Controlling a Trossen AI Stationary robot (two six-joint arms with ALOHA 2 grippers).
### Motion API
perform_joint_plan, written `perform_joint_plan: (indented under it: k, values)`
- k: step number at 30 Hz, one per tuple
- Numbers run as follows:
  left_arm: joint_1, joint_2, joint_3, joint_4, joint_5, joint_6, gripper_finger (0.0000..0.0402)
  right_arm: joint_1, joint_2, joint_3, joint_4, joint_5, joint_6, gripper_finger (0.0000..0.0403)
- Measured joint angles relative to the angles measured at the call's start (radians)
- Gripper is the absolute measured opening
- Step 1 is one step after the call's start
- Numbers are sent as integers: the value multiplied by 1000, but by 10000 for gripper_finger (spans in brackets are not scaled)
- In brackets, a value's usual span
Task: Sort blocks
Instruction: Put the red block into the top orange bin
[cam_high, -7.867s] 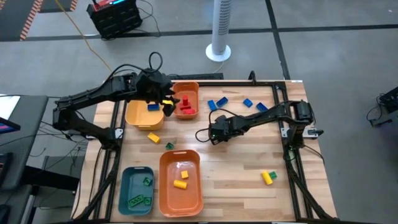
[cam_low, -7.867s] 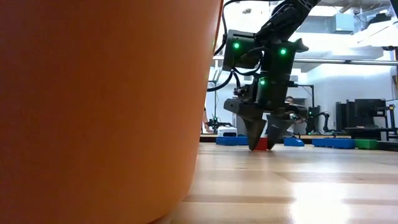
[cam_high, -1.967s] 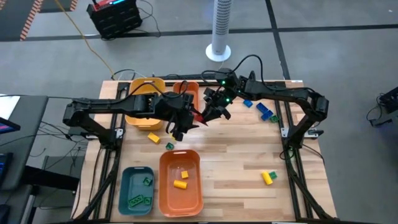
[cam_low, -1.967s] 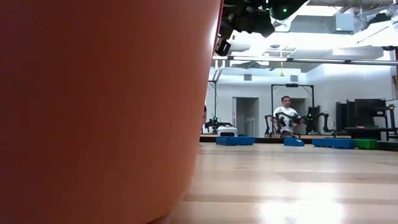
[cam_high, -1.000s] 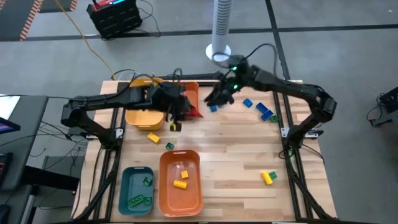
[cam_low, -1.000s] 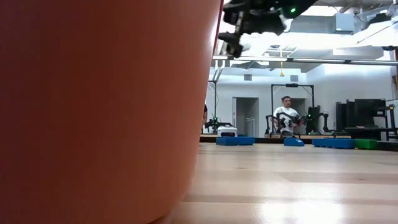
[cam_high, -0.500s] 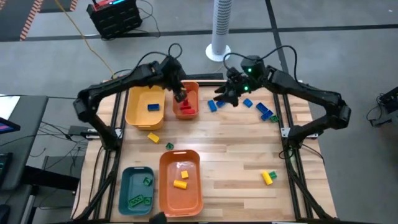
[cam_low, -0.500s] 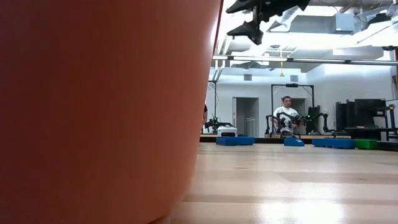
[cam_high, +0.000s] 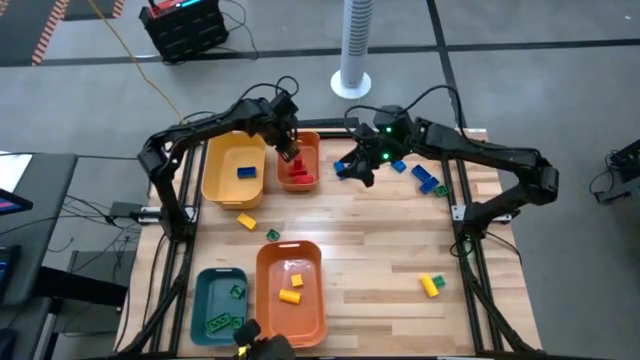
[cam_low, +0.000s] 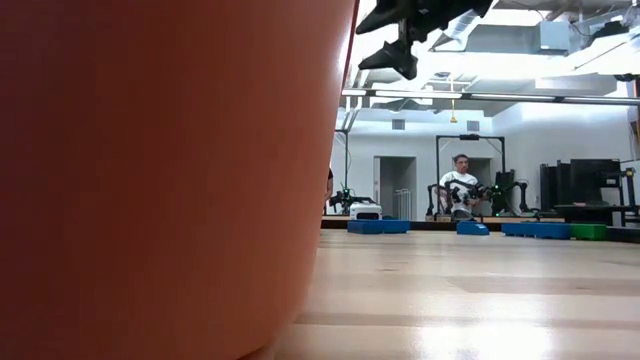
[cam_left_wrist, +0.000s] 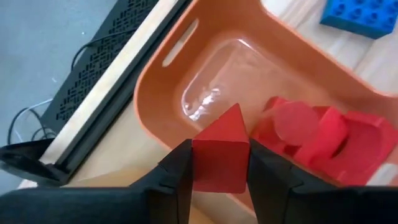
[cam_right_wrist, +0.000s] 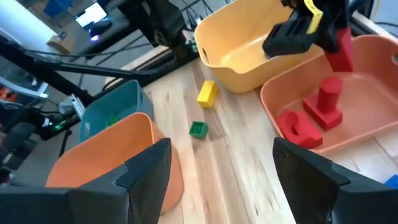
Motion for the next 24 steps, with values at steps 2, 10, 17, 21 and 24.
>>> perform_joint_plan:
  k: [2,10,17,21,24]
  values:
    - [5,6,0,0,-2,10,112,0,-1,0,5,9,0,290]
    - [5,34,0,-36,7,29,112,0,-2,0,6,13,0,290]
    - [1,31,0,-48,9,56,115,-2,-2,0,4,13,1,290]
    - [-6,31,0,-58,10,75,139,-2,-2,0,5,12,1,290]
    - [-8,31,0,-58,11,75,168,-2,-2,0,4,12,1,290]
